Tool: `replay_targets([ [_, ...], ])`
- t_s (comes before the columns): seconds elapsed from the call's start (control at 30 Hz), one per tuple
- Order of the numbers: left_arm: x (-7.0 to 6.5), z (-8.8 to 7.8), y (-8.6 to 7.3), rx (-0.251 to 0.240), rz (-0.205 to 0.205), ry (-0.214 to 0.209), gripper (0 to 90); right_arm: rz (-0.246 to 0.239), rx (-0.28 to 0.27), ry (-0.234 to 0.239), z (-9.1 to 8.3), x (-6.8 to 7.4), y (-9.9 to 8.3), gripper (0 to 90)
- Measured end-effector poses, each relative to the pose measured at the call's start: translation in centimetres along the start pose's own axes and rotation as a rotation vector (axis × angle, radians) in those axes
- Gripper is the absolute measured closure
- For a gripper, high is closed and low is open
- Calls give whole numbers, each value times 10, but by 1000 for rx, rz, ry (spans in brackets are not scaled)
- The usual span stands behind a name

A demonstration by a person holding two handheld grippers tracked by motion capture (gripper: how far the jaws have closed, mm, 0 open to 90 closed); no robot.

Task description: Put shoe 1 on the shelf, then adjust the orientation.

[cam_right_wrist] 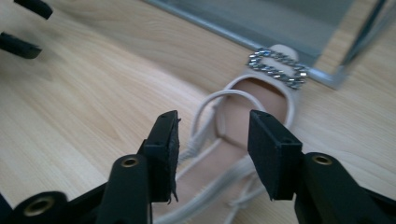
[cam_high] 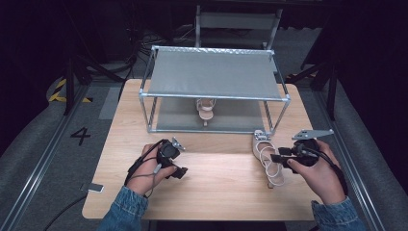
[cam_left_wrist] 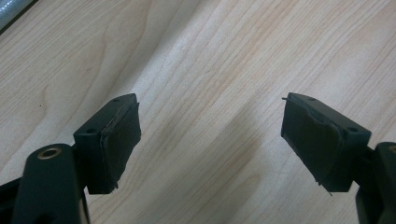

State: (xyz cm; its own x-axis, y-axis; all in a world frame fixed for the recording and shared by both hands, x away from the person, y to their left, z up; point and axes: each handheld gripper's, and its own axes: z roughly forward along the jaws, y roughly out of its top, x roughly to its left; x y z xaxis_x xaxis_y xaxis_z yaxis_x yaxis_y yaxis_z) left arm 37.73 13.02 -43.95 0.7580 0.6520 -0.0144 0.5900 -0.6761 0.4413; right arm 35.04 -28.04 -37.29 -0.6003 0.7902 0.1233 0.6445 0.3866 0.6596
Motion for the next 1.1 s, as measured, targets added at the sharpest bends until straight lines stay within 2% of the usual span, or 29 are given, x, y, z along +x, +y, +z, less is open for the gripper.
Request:
replay_targets([
  [0.13,-1,-2,-2,-2,-3,0,205,-11,56,18,19,3,-1,486],
  [0.23,0,-3,-5,0,-8,9,205,-7,72,32,31,6,0,464],
  [0.47,3,-8,-17,0,-30,19,205,-29,131,-27,57,7,3,435],
  [0.57,5,-11,-24,5,-58,27,205,-25,149,-23,67,6,5,435],
  [0.67,6,-12,-28,6,-57,42,205,-36,173,-27,75,5,5,442],
  [0.77,7,-14,-34,6,-73,39,205,-40,191,-22,85,2,6,448],
  [0.8,7,-14,-35,6,-73,44,206,-33,201,-18,87,3,6,455],
  [0.9,8,-15,-38,8,-79,47,205,-57,203,-35,92,4,7,503],
  [1.0,8,-16,-40,11,-88,46,205,-95,194,-80,99,3,6,595],
  [1.03,8,-16,-40,11,-88,46,205,-95,194,-80,99,3,6,595],
  [1.1,8,-17,-40,3,-82,49,205,-121,193,-109,99,1,6,711],
])
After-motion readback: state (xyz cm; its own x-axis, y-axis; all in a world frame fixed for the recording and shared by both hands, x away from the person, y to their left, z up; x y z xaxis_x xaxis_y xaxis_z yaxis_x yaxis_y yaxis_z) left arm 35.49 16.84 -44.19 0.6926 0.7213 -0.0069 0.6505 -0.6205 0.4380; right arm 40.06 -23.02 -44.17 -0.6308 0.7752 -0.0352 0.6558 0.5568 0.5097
